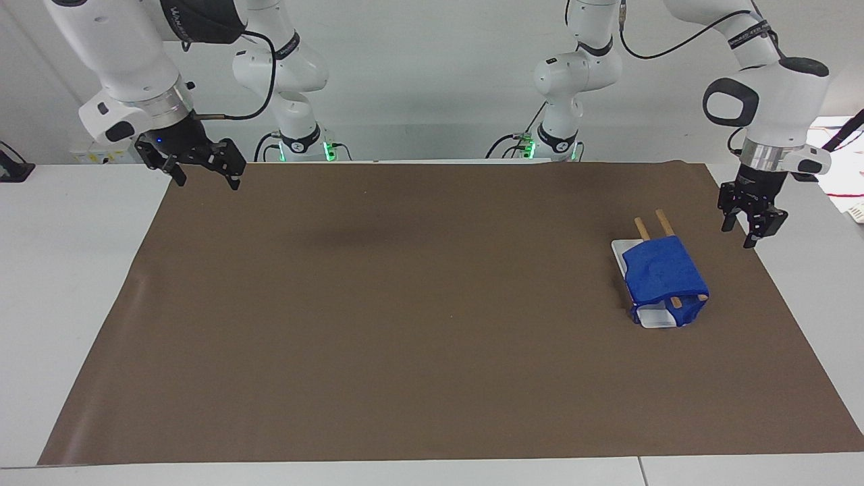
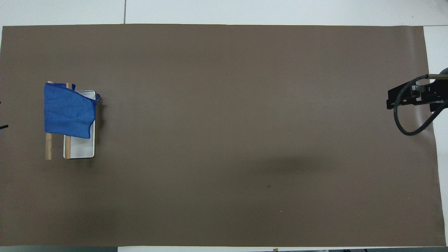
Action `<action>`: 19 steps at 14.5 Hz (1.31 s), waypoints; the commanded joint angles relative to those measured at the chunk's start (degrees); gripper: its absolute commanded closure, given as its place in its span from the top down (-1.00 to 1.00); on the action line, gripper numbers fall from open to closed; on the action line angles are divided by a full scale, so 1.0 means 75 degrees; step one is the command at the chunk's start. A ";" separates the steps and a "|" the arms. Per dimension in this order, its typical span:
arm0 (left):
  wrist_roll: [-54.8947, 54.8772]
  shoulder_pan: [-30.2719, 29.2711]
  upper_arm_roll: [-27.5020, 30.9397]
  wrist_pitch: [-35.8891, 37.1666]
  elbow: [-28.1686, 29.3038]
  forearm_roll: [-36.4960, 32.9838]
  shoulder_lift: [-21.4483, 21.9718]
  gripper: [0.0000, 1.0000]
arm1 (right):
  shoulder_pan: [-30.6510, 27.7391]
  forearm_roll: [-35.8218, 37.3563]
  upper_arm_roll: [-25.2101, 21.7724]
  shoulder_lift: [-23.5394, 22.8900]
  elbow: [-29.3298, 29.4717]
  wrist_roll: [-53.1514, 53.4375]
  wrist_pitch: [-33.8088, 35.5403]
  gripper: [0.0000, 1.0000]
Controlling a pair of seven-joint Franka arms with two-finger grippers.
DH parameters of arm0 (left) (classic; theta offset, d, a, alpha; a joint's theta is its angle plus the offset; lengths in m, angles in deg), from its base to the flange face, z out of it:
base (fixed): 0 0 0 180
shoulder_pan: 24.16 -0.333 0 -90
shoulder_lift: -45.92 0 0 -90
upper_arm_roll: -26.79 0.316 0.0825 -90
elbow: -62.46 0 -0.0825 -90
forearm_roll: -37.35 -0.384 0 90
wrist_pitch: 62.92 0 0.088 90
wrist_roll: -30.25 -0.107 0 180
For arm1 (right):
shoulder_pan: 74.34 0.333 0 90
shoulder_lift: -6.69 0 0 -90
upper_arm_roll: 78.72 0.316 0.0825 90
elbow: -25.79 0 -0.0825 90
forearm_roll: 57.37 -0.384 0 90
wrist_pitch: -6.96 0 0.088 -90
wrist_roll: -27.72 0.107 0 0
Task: Right arm passes towel to left arm to hang
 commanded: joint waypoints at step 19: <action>-0.7202 0.2233 -0.0087 0.3602 -0.2964 -0.0063 -0.0866 1.00 | 0.0009 -0.0182 -0.0074 0.0310 -0.0391 0.0284 0.0156 1.00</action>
